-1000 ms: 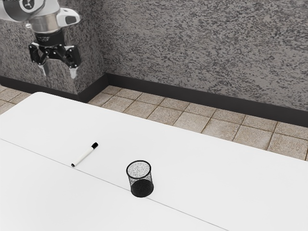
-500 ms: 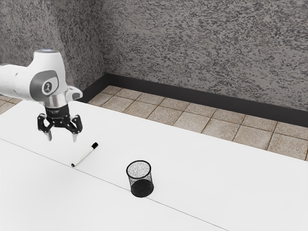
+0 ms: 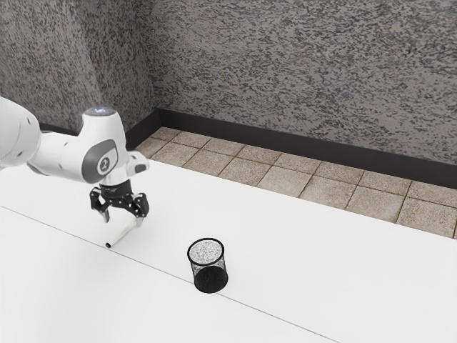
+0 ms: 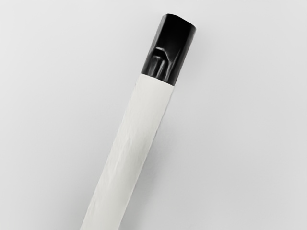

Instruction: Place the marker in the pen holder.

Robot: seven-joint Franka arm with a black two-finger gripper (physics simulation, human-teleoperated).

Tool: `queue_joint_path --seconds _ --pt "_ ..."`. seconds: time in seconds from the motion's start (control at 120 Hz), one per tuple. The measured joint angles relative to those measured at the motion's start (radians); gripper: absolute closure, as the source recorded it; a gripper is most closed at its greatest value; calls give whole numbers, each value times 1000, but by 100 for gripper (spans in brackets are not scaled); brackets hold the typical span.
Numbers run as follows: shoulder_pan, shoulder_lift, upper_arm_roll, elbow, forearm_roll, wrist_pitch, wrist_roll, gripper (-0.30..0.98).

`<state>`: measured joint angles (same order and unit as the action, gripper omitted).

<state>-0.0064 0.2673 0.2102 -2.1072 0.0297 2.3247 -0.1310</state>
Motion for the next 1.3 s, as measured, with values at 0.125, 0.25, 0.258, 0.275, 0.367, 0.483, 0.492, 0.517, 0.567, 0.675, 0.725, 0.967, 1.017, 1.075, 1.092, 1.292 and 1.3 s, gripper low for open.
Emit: queue_joint_path --seconds 0.125,0.25,0.258,0.275,0.367,0.483,0.492,0.517,0.567,0.675,0.725,0.967,1.017,1.075,1.092,1.292,1.3 --pt "0 56 0 27 -38 30 51 0" --pt "0 91 0 52 -62 47 101 0" --pt "1 93 0 53 -65 48 104 0" --pt "4 97 0 58 -70 50 111 0" --pt "18 121 1 82 -105 56 152 0" --pt "36 130 0 91 -129 60 204 0" --pt "37 132 0 93 -131 60 208 0" --pt "41 136 0 99 -136 60 219 0" --pt "47 141 0 105 -144 61 241 0" --pt "51 149 -1 119 -154 59 282 0" --pt "51 153 -4 123 -165 58 300 0" --pt "52 159 -6 128 -217 53 376 27" --pt "52 160 -6 131 -219 45 389 33" --pt "53 164 -6 143 -221 29 402 38" --pt "53 166 -6 145 -221 25 406 39" --pt "58 172 -6 148 -236 -13 441 47" --pt "58 172 -6 148 -237 -14 443 47"
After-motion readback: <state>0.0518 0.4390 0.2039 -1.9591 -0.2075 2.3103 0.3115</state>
